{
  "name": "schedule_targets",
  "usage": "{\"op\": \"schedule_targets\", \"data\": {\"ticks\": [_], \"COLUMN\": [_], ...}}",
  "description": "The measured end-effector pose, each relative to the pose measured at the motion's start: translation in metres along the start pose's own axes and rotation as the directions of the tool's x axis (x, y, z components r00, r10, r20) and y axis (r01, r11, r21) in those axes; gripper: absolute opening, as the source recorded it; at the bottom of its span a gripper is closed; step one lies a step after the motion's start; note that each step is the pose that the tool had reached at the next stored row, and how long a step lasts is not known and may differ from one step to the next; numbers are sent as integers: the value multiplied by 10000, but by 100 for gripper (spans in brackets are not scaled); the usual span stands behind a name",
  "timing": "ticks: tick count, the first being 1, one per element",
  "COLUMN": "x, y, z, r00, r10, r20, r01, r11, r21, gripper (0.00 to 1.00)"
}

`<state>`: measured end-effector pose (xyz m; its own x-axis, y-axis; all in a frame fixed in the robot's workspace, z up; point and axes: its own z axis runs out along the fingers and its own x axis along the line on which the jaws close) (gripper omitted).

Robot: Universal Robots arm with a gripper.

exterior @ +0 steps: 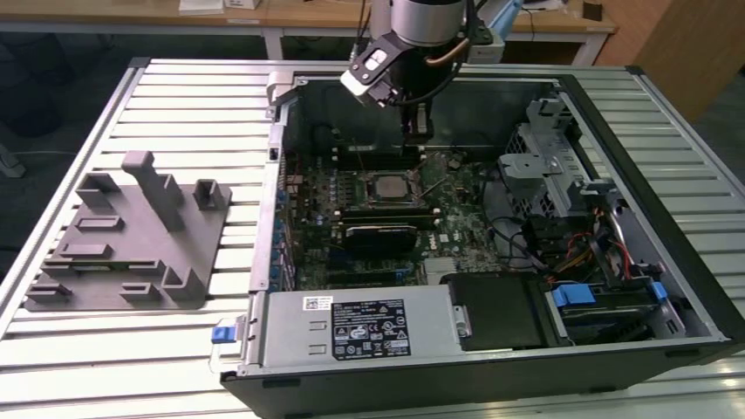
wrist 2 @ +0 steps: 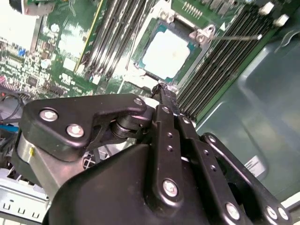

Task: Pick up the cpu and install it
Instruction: 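Close the cpu cover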

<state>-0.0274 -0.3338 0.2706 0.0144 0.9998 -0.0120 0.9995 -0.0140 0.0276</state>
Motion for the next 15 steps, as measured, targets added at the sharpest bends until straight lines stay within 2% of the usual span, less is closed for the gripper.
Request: {"op": "schedule_targets", "data": {"ticks": [15], "x": [8], "y": [346], "z": [10], "r00": [10000], "r10": [-2], "r20": [0], "r01": [2], "r11": [10000], "r21": [0], "gripper": [11]}}
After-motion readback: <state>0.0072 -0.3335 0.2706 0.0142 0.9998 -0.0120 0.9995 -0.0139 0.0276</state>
